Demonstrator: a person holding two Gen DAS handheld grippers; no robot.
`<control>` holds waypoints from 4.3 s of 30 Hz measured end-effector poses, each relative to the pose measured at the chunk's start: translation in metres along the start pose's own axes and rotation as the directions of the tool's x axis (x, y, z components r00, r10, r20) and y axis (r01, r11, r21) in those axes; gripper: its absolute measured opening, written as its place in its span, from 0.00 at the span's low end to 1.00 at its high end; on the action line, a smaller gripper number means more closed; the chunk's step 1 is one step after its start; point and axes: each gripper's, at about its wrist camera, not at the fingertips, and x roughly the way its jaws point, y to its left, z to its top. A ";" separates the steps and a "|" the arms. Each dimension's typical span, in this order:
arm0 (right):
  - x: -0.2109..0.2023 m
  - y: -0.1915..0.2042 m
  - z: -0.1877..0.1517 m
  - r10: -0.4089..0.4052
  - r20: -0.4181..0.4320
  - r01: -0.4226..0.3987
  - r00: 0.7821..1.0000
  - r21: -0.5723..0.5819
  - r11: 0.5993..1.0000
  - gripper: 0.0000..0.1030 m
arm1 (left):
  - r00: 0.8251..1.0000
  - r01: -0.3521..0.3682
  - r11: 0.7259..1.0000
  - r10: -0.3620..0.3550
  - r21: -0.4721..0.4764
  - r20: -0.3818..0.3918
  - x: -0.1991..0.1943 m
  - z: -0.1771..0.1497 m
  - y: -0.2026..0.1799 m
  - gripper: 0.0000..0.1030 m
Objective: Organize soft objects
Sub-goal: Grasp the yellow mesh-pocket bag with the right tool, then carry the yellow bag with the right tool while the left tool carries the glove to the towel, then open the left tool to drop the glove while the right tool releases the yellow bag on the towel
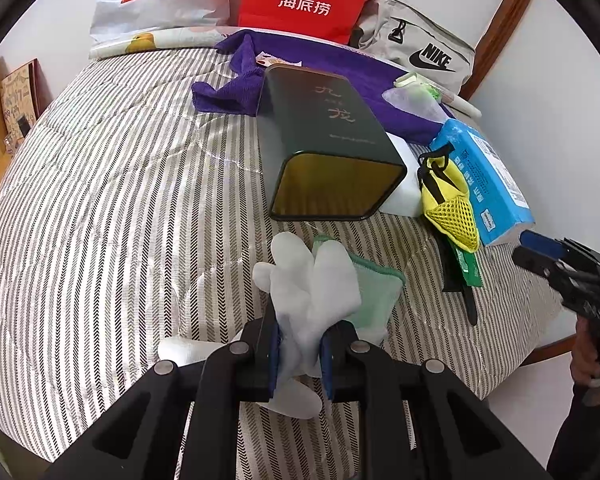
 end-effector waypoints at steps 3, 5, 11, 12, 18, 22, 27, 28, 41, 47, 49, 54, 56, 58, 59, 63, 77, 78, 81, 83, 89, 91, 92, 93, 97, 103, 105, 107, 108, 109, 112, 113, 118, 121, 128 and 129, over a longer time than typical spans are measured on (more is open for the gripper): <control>-0.003 0.021 0.007 0.034 0.035 -0.032 0.999 -0.050 0.998 0.50 | 1.000 0.000 1.000 0.000 0.000 0.000 0.000 0.000 0.000 0.17; 0.006 0.036 0.017 0.040 0.039 -0.036 0.998 -0.088 0.995 0.50 | 1.000 0.000 1.000 0.000 0.006 -0.005 0.000 0.000 0.000 0.17; 0.047 0.059 0.038 0.003 0.018 0.000 1.000 -0.156 0.988 0.50 | 1.000 -0.005 1.000 0.005 0.013 -0.008 0.001 0.002 0.003 0.17; 0.052 0.061 0.039 -0.013 0.017 0.016 1.000 -0.164 0.986 0.47 | 1.000 -0.001 1.000 0.001 0.004 -0.007 0.001 0.002 0.005 0.17; 0.043 0.076 0.035 0.013 0.075 0.006 0.997 -0.243 0.970 0.21 | 1.000 0.001 1.000 -0.001 -0.012 -0.014 0.004 0.002 0.009 0.17; 0.014 0.079 0.032 0.091 0.114 -0.063 0.989 -0.231 0.971 0.20 | 1.000 -0.004 1.000 0.004 -0.020 -0.011 0.005 0.002 0.007 0.17; -0.028 0.078 0.016 0.143 0.146 -0.110 0.979 -0.213 0.971 0.20 | 1.000 -0.023 0.999 0.022 -0.031 -0.020 0.009 0.003 0.006 0.20; -0.035 0.078 0.012 0.153 0.147 -0.120 0.977 -0.213 0.970 0.20 | 0.999 -0.026 0.999 0.025 -0.033 -0.021 0.009 0.003 0.006 0.21; -0.064 0.037 -0.061 0.021 0.114 -0.008 0.993 -0.118 0.993 0.21 | 0.992 -0.125 0.985 0.126 0.119 0.005 0.013 -0.013 -0.028 0.75; -0.037 0.001 -0.072 -0.083 0.061 0.085 0.995 -0.040 0.996 0.21 | 0.982 -0.187 0.975 0.186 0.118 0.021 0.016 -0.011 -0.036 0.75; -0.030 -0.006 -0.073 -0.094 0.051 0.095 0.994 -0.023 0.995 0.21 | 0.981 -0.195 0.974 0.193 0.118 0.028 0.015 -0.011 -0.037 0.65; -0.017 -0.012 -0.070 -0.077 0.037 0.077 0.996 0.001 0.997 0.21 | 0.988 -0.152 0.983 0.153 0.106 0.002 0.009 -0.009 -0.040 0.14; -0.013 -0.011 -0.069 -0.064 0.032 0.064 0.997 0.009 0.998 0.21 | 0.990 -0.143 0.984 0.144 0.108 0.002 0.006 -0.011 -0.042 0.12; -0.009 -0.009 -0.067 -0.058 0.026 0.058 0.998 0.012 0.998 0.21 | 0.992 -0.126 0.986 0.127 0.109 0.001 0.000 -0.013 -0.043 0.11; -0.009 -0.007 -0.067 -0.050 0.023 0.050 0.998 0.012 0.999 0.21 | 0.993 -0.120 0.987 0.120 0.107 0.007 -0.004 -0.014 -0.044 0.11; -0.011 -0.001 -0.062 -0.038 0.016 0.038 0.999 0.009 0.999 0.21 | 0.996 -0.094 0.992 0.093 0.089 0.018 -0.018 -0.009 -0.046 0.11; -0.026 -0.005 -0.050 -0.027 0.020 0.027 0.999 0.019 0.999 0.21 | 0.998 -0.036 0.998 0.034 0.050 0.050 -0.041 0.007 -0.053 0.11; -0.029 -0.006 -0.047 -0.027 0.026 0.026 0.999 0.019 0.999 0.21 | 0.998 -0.039 0.998 0.037 0.053 0.053 -0.044 0.010 -0.054 0.11; -0.045 -0.007 -0.037 -0.024 0.060 0.023 0.998 0.018 1.000 0.21 | 0.998 -0.038 0.997 0.034 0.066 0.060 -0.051 0.020 -0.060 0.11; -0.057 -0.007 -0.029 -0.017 0.087 0.016 0.996 0.011 1.000 0.21 | 0.997 -0.034 0.997 0.029 0.069 0.064 -0.055 0.027 -0.063 0.11; -0.079 -0.009 0.000 -0.040 0.154 0.042 0.987 -0.013 0.999 0.21 | 0.994 -0.035 0.997 0.027 0.074 0.104 -0.066 0.051 -0.070 0.11; -0.081 -0.010 0.011 -0.043 0.167 0.047 0.985 -0.025 0.999 0.21 | 0.994 -0.036 0.997 0.028 0.072 0.109 -0.066 0.061 -0.069 0.11; -0.082 -0.010 0.015 -0.044 0.170 0.049 0.985 -0.027 0.998 0.21 | 0.993 -0.036 0.997 0.028 0.070 0.112 -0.066 0.063 -0.069 0.11; -0.081 -0.011 0.019 -0.045 0.172 0.051 0.984 -0.030 0.998 0.21 | 0.993 -0.036 0.997 0.028 0.068 0.115 -0.066 0.068 -0.068 0.11; -0.075 -0.015 0.040 -0.045 0.180 0.051 0.983 -0.029 0.998 0.21 | 0.992 -0.034 0.998 0.026 0.056 0.124 -0.064 0.082 -0.065 0.11; -0.065 -0.022 0.067 -0.043 0.190 0.048 0.981 -0.019 0.999 0.21 | 0.992 -0.036 0.999 0.031 0.039 0.122 -0.059 0.106 -0.056 0.11; -0.061 -0.025 0.077 -0.040 0.192 0.045 0.980 -0.020 0.999 0.21 | 0.992 -0.044 0.998 0.040 0.036 0.118 -0.055 0.115 -0.053 0.11; -0.055 -0.028 0.086 -0.032 0.191 0.036 0.981 -0.019 0.999 0.21 | 0.992 -0.042 0.999 0.039 0.025 0.118 -0.052 0.121 -0.050 0.11; -0.052 -0.030 0.092 -0.023 0.187 0.027 0.982 -0.017 1.000 0.21 | 0.993 -0.036 0.999 0.033 0.023 0.115 -0.049 0.126 -0.048 0.11; -0.049 -0.031 0.096 -0.019 0.185 0.021 0.983 -0.014 1.000 0.21 | 0.993 -0.035 0.999 0.032 0.020 0.115 -0.048 0.129 -0.047 0.11; -0.037 -0.037 0.111 0.000 0.177 0.001 0.984 -0.008 1.000 0.21 | 0.993 -0.035 0.999 0.033 0.012 0.115 -0.041 0.139 -0.042 0.12; -0.034 -0.039 0.115 0.002 0.174 -0.001 0.985 -0.006 1.000 0.21 | 0.993 -0.035 0.999 0.034 0.008 0.111 -0.038 0.143 -0.040 0.12; -0.011 -0.044 0.136 0.005 0.155 -0.004 0.988 -0.009 1.000 0.21 | 0.995 -0.035 0.999 0.036 -0.014 0.096 -0.025 0.157 -0.029 0.12; 0.003 -0.048 0.148 0.004 0.144 -0.004 0.990 -0.002 1.000 0.21 | 0.996 -0.028 0.999 0.031 -0.034 0.086 -0.015 0.168 -0.021 0.12; 0.029 -0.058 0.178 0.005 0.131 -0.005 0.991 0.004 1.000 0.21 | 0.998 -0.022 0.999 0.024 -0.040 0.066 0.008 0.201 -0.015 0.12; 0.033 -0.059 0.183 0.008 0.128 -0.008 0.992 0.004 1.000 0.21 | 0.998 -0.008 0.999 0.011 -0.044 0.062 0.012 0.208 -0.015 0.12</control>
